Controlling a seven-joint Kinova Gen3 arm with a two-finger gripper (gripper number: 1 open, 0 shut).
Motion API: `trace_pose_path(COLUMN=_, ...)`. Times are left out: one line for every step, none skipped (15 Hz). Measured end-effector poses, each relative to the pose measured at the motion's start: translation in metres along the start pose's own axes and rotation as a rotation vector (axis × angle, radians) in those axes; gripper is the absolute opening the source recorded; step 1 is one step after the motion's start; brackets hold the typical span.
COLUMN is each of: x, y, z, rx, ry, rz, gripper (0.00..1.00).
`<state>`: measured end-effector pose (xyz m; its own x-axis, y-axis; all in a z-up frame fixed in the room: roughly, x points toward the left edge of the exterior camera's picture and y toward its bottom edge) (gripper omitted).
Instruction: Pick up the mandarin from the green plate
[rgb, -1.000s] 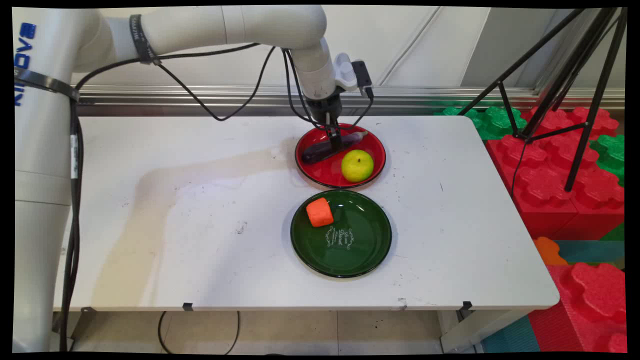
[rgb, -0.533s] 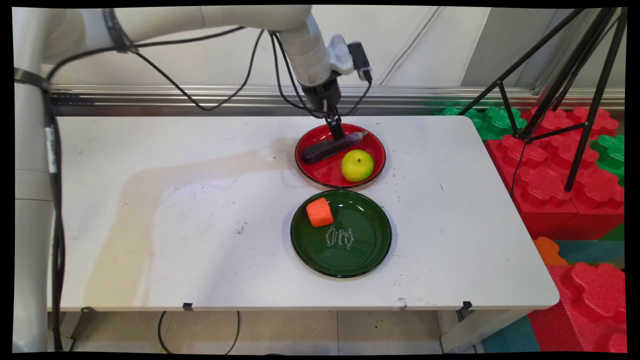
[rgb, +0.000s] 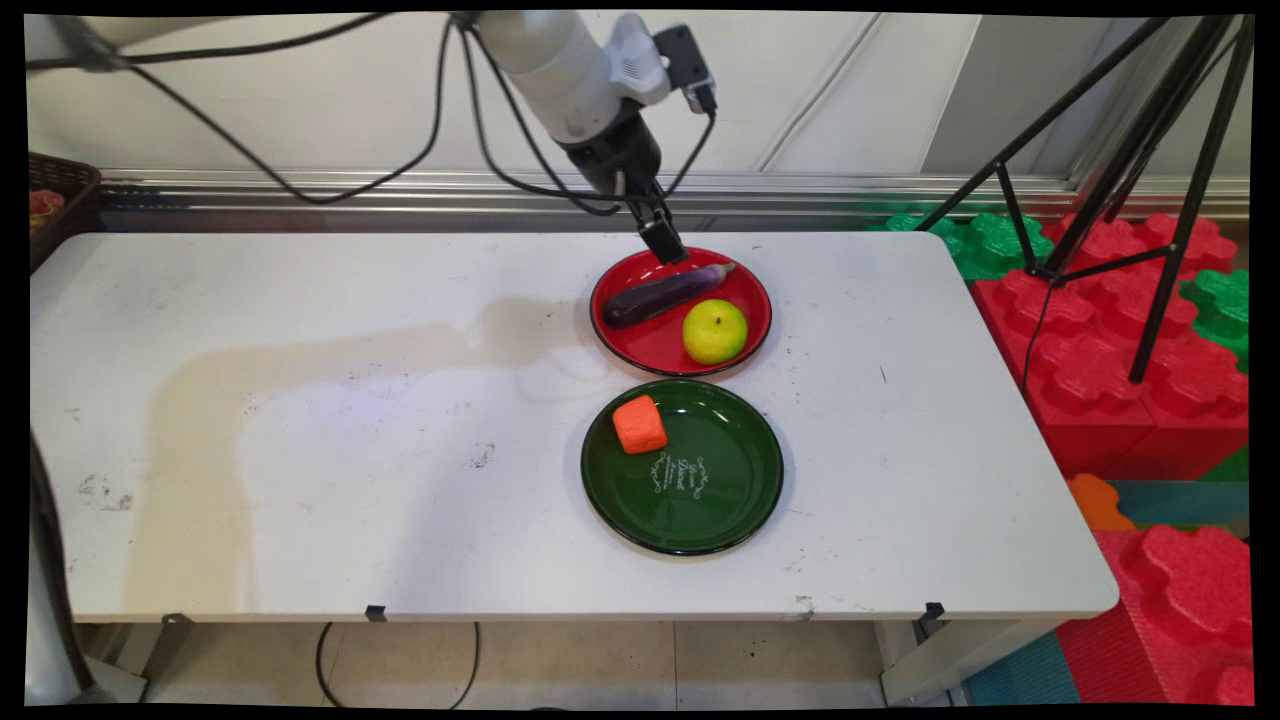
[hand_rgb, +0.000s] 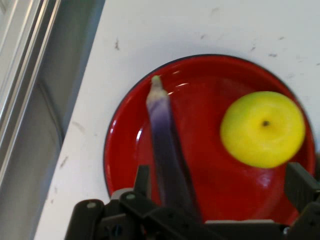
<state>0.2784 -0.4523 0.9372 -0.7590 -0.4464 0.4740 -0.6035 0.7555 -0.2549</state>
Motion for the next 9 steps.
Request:
trace_pose_path(x=-0.004, y=0.005, z=-0.010, rx=-0.004, ry=0.016, rz=-0.003, gripper=1.00)
trace_pose_path(x=-0.007, y=0.009, z=-0.016, rx=-0.006, ry=0.027, rz=-0.006, gripper=1.00)
trace_pose_path(x=-0.012, y=0.014, z=-0.026, rx=-0.007, ry=0.042, rz=-0.012, gripper=1.00)
trace_pose_path(x=-0.015, y=0.018, z=-0.032, rx=-0.008, ry=0.052, rz=-0.017, gripper=1.00)
trace_pose_path(x=-0.020, y=0.023, z=-0.042, rx=-0.007, ry=0.065, rz=-0.025, gripper=1.00)
trace_pose_path(x=-0.025, y=0.029, z=-0.052, rx=-0.006, ry=0.079, rz=-0.035, gripper=1.00)
trace_pose_path(x=-0.031, y=0.035, z=-0.061, rx=-0.003, ry=0.088, rz=-0.045, gripper=1.00)
trace_pose_path(x=-0.036, y=0.041, z=-0.069, rx=0.000, ry=0.093, rz=-0.055, gripper=1.00)
trace_pose_path(x=-0.041, y=0.048, z=-0.078, rx=0.002, ry=0.096, rz=-0.066, gripper=1.00)
